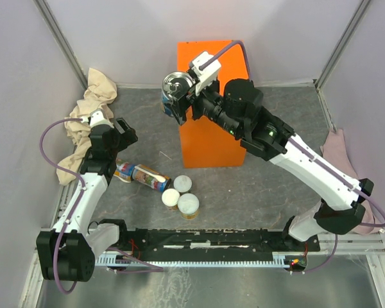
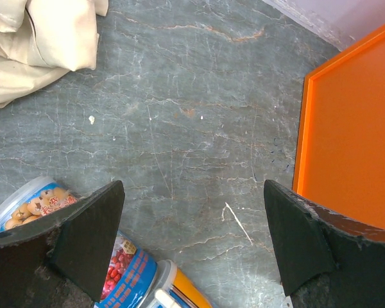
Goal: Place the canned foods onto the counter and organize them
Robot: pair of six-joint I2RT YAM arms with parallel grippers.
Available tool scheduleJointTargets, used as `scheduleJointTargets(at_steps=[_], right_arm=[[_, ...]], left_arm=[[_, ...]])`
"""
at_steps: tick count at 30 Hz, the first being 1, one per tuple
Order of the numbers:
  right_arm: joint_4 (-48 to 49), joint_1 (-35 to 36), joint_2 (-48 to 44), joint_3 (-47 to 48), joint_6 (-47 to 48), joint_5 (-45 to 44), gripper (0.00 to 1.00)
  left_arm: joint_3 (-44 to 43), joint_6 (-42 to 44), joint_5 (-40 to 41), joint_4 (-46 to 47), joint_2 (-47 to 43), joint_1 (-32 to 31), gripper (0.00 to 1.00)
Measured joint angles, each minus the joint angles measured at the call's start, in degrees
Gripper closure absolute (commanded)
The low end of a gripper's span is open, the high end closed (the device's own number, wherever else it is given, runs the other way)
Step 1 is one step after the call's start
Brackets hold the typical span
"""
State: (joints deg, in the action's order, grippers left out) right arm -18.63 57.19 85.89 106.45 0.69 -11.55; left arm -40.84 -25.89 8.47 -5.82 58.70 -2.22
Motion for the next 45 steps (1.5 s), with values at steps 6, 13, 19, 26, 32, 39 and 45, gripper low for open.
scheduleJointTargets(at_steps=[6,13,19,26,32,39,45], right_arm=[[-0.59,-4.37,2.34,1.79,-0.76,0.70,0.99],[-2.71,-10.21,6.99,5.51,-3.26,2.56,0.99],[-4.83,-13.33,11.19,10.21,-5.25,3.82,0.99],[-11.04,-14.21,16.28,19.43,-6.47,4.02,0.99],[-13.77,-14.73,19.54,24.09,-7.39,3.98,0.98],[-14.23,-15.54,21.24,25.99,-7.98,3.45,0.95],[-12.76,-16.55,22.77,26.73,-7.93,2.86,0.75]], left_arm=[[0.00,0.00,-0.28,0.07,0.00,0.00,0.05],[0.00,0.00,-1.16,0.26,0.00,0.00,0.05],[0.00,-0.02,-1.55,0.39,0.00,0.00,0.05],[0.00,-0.02,-1.86,0.42,0.00,0.00,0.05],[0.00,-0.02,-2.84,0.44,0.00,0.00,0.05],[0.00,-0.02,-3.26,0.46,0.00,0.00,0.05],[0.00,-0.04,-4.35,0.74,0.00,0.00,0.05]])
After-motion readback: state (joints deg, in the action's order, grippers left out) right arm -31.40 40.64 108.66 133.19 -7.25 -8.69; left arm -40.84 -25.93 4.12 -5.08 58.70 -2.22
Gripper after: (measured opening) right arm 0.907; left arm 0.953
